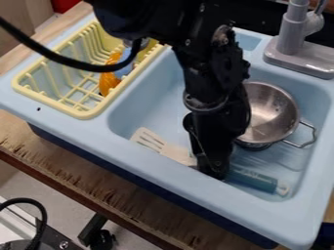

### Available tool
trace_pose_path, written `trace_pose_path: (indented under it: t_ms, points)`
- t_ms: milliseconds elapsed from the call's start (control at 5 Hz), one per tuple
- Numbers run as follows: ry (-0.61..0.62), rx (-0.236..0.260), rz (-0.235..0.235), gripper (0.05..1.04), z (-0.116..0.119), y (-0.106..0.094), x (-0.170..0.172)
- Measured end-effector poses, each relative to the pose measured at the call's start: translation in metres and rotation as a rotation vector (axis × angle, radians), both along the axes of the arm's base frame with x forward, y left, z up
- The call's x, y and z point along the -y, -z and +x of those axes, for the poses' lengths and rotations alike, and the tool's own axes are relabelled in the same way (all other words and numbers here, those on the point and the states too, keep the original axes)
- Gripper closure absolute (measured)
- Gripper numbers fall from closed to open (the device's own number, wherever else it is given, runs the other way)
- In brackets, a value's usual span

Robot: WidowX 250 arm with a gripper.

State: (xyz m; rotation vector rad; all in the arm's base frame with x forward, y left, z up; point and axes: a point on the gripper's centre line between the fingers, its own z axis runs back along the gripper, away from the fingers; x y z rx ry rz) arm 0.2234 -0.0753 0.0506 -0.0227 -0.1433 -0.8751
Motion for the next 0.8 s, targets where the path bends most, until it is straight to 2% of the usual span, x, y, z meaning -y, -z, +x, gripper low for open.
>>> trace_pose_path:
  t_ms: [200, 400, 600, 800]
  points:
    - [0.000, -0.025, 0.000, 0.685, -0.001, -0.003, -0.003]
    - [0.031, -0.040, -0.008, 0.897, 0.001, -0.007, -0.005]
    - [0.102, -0.031, -0.003, 1.007, 0.002, -0.010, -0.007]
    - [0.157, -0.053, -0.020, 1.022, 0.005, -0.018, -0.010]
